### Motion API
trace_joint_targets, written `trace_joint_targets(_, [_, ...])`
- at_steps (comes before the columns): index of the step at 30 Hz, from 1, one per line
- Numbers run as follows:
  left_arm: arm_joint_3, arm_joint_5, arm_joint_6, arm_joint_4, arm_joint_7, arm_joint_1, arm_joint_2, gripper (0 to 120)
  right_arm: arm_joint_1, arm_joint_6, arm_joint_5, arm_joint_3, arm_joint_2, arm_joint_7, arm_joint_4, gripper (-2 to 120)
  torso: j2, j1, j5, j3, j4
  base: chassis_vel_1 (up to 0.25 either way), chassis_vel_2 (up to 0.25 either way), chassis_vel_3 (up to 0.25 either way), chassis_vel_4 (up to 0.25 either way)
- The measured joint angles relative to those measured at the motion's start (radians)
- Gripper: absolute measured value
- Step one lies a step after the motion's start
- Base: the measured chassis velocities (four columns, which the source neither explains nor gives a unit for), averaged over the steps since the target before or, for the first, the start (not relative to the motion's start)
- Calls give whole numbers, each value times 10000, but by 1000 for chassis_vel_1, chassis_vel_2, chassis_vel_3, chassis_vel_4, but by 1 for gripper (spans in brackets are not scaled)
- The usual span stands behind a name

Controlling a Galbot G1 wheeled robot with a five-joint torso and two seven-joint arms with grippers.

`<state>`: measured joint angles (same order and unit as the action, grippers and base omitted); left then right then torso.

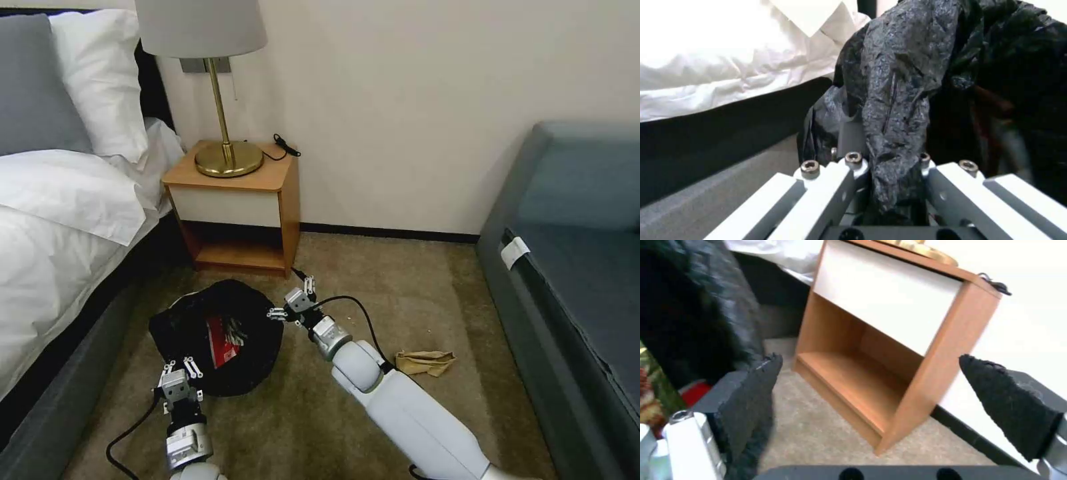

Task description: Pick up the trash bin, then pick up the garbage on the floor and place it into the trash bin.

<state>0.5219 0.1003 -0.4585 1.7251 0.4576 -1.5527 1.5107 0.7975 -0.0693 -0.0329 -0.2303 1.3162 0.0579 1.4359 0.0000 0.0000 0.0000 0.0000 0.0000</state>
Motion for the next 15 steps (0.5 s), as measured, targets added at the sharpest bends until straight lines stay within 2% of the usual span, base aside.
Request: trace_joint_targets(15, [176,-21,203,-125,59,269,-26,3,-426,161,-317,803,-893,-87,-436,100,0,0,0,0,0,0,0,0,0])
